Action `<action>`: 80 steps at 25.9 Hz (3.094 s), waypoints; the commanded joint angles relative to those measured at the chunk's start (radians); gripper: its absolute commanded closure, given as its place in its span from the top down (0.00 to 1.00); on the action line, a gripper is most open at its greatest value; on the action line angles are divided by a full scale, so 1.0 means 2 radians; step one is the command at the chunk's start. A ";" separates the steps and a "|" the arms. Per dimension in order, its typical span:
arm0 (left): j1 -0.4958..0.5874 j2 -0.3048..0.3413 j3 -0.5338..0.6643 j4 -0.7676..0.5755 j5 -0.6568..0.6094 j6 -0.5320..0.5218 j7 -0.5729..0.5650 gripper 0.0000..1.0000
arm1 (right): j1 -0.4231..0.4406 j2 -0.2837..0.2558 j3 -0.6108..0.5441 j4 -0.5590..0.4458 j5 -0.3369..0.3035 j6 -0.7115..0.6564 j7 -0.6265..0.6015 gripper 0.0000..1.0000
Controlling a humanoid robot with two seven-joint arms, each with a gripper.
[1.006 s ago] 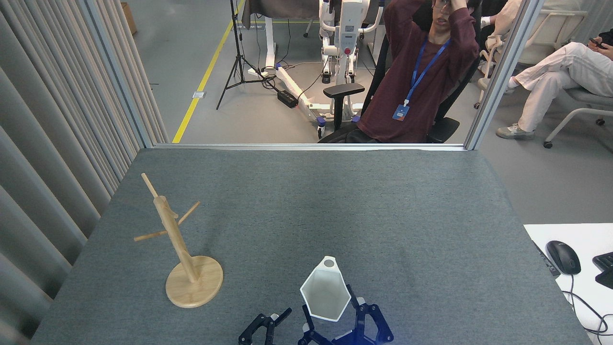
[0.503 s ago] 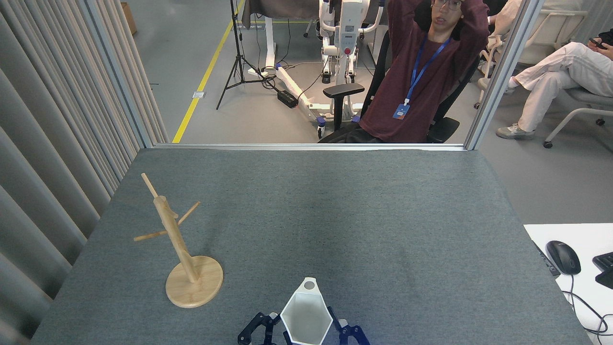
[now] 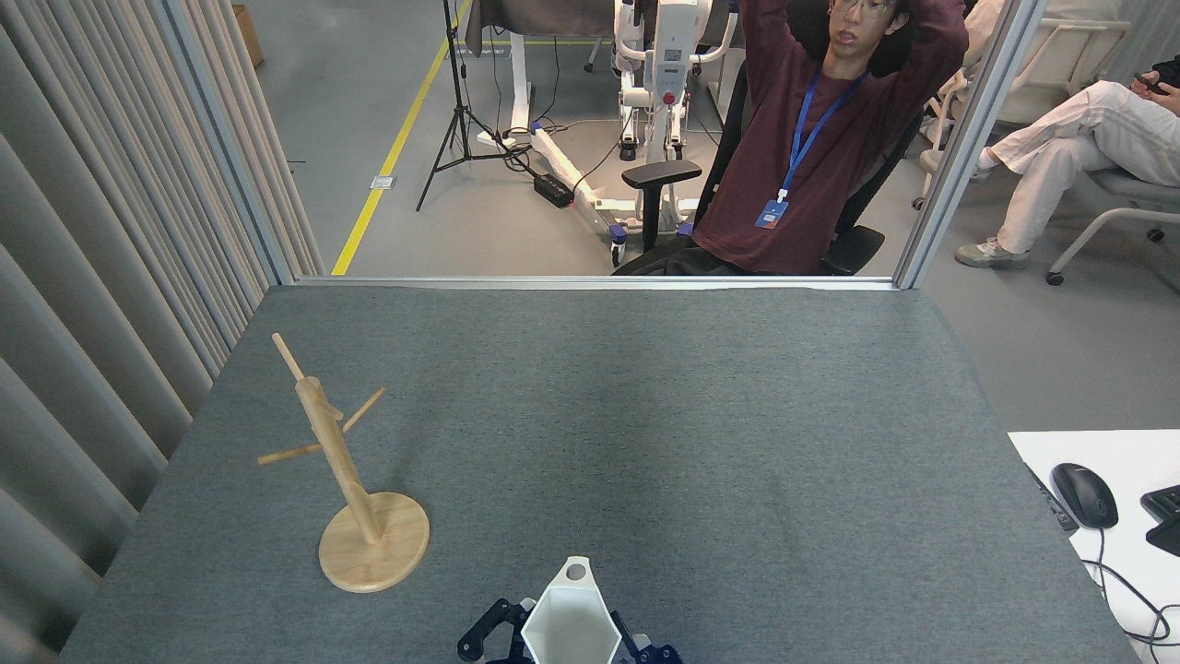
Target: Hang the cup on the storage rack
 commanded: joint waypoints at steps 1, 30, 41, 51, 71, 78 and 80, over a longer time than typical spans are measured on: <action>-0.004 0.000 -0.001 -0.008 -0.001 0.000 0.003 0.42 | 0.000 0.000 0.003 0.000 0.000 -0.001 -0.001 0.99; 0.021 0.009 0.123 -0.070 0.002 0.020 0.022 0.22 | 0.054 -0.090 -0.160 -0.036 -0.206 0.078 -0.006 0.99; -0.037 0.015 0.344 -0.060 -0.063 0.088 0.027 0.23 | 0.055 -0.085 -0.183 -0.036 -0.208 0.070 -0.011 0.99; -0.059 0.055 0.303 -0.062 -0.130 0.085 0.045 0.25 | 0.052 -0.084 -0.184 -0.036 -0.208 0.070 -0.011 0.99; -0.069 0.046 0.280 -0.033 -0.244 0.091 0.047 0.24 | 0.048 -0.087 -0.185 -0.033 -0.208 0.070 -0.012 0.99; -0.077 0.023 0.269 -0.027 -0.256 0.098 0.047 0.67 | 0.047 -0.087 -0.186 -0.033 -0.208 0.069 -0.012 0.99; -0.079 0.021 0.269 -0.025 -0.252 0.098 0.048 1.00 | 0.047 -0.087 -0.187 -0.033 -0.208 0.069 -0.013 0.99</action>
